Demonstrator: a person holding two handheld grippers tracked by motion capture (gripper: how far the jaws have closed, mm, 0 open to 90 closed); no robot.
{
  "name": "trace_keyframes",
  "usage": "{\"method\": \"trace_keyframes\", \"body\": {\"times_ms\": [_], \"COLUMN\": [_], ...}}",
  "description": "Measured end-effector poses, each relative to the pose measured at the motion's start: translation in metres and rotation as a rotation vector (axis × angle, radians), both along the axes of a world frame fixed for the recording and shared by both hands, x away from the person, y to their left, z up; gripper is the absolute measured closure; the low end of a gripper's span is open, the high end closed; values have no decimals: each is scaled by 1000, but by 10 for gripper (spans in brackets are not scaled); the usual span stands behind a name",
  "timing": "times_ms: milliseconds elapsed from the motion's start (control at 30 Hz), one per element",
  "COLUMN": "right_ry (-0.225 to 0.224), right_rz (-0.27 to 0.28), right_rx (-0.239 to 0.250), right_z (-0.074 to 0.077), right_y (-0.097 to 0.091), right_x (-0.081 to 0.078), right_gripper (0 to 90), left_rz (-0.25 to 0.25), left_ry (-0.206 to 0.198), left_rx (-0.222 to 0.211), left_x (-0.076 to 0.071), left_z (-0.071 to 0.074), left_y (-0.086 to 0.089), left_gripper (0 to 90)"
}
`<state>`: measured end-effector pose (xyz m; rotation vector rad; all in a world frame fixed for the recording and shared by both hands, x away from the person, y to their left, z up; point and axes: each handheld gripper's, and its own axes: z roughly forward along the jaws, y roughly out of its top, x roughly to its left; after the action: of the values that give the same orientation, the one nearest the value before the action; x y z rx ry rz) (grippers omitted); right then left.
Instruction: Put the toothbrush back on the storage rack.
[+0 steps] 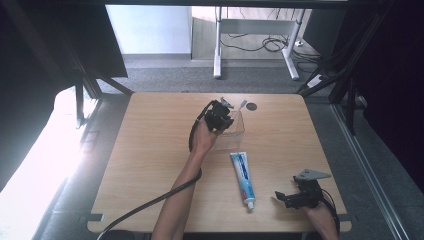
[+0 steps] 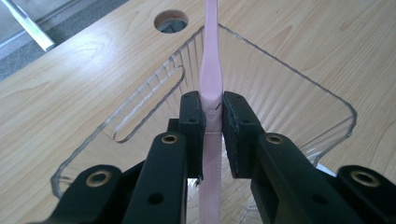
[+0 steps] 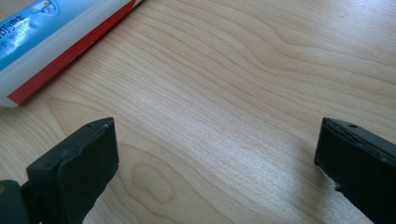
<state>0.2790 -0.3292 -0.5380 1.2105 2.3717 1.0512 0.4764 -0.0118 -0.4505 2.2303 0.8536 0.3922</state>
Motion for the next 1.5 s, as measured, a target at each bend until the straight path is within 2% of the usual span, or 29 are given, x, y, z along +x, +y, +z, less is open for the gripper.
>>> {"method": "trace_keyframes", "body": {"times_ms": [633, 733, 767, 800, 833, 867, 933, 1100, 1167, 1333, 1500], "right_ry": [8, 9, 9, 9, 9, 9, 9, 9, 3, 1, 0], "right_rz": [-1, 0, 1, 1, 2, 2, 2, 1, 2, 1, 2], "right_rx": [-8, -8, -9, -9, -9, -9, -8, -5, -3, -2, -2], "right_z": [-1, -1, -1, -1, -1, -1, -1, -1, 0, 0, 0], "right_y": [1, 1, 1, 1, 1, 1, 1, 1, 1, 1, 1], "right_x": [0, 0, 0, 0, 0, 0, 0, 0, 0, 0, 0], "right_gripper": [1, 1, 2, 2, 2, 2, 2, 2, 2, 2, 2], "left_rz": [-25, -20, -22, -22, -18, -18, -15, -6, -2, -4, -2], "left_ry": [49, 58, 65, 65, 69, 69, 78, 86, 85, 87, 83], "left_rx": [83, 102, 127, 127, 150, 150, 184, 199, 222, 222, 210], "left_x": [2, 2, 2, 2, 3, 3, 3, 4, 4, 4, 3], "left_z": [-3, -3, -3, -3, -3, -3, -3, -3, -3, -3, -3], "left_y": [-9, -11, -12, -12, -13, -13, -16, -18, -20, -20, -19], "left_gripper": [786, 783, 782, 782, 782, 782, 781, 781, 801, 792, 745]}}
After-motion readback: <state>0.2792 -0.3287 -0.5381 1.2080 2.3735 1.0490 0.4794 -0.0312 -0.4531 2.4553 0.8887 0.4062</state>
